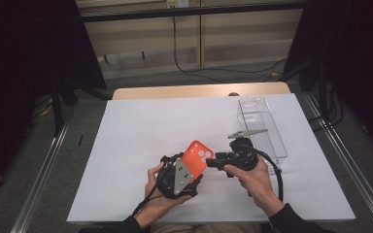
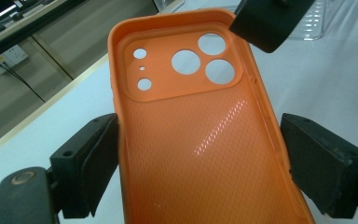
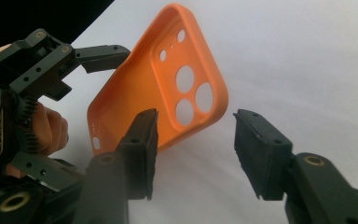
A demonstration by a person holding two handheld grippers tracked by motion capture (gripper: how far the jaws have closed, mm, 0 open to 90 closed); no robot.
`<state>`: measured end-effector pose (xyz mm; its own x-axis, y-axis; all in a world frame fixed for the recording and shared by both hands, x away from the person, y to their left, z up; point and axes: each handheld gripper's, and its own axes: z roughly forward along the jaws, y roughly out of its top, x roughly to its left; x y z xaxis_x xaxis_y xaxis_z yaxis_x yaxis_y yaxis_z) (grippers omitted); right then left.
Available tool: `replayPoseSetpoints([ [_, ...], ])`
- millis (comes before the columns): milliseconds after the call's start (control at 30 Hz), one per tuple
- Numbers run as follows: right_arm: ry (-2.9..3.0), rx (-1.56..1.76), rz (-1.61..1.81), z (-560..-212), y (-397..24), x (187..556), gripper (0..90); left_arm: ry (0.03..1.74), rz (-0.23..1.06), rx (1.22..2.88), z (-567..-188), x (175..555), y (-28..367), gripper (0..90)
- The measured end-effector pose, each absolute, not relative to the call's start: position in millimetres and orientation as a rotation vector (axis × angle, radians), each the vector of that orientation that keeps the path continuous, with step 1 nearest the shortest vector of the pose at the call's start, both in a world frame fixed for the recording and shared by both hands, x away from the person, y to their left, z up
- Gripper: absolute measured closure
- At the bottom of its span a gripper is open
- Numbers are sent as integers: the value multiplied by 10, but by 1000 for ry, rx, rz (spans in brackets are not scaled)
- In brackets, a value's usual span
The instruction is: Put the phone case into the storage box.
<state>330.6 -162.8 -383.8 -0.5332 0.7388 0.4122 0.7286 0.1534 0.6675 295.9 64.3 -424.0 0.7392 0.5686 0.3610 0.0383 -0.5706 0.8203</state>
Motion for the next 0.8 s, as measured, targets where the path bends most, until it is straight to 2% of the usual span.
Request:
replayPoseSetpoints([
  [533, 2373, 1615, 1346, -3785, -1555, 3358, 674, 442, 822, 2054, -4216, 2922, 646, 141],
  [800, 2346, 1680, 1378, -3798, -1558, 3392, 702, 447, 834, 2045, -4215, 2922, 654, 141],
])
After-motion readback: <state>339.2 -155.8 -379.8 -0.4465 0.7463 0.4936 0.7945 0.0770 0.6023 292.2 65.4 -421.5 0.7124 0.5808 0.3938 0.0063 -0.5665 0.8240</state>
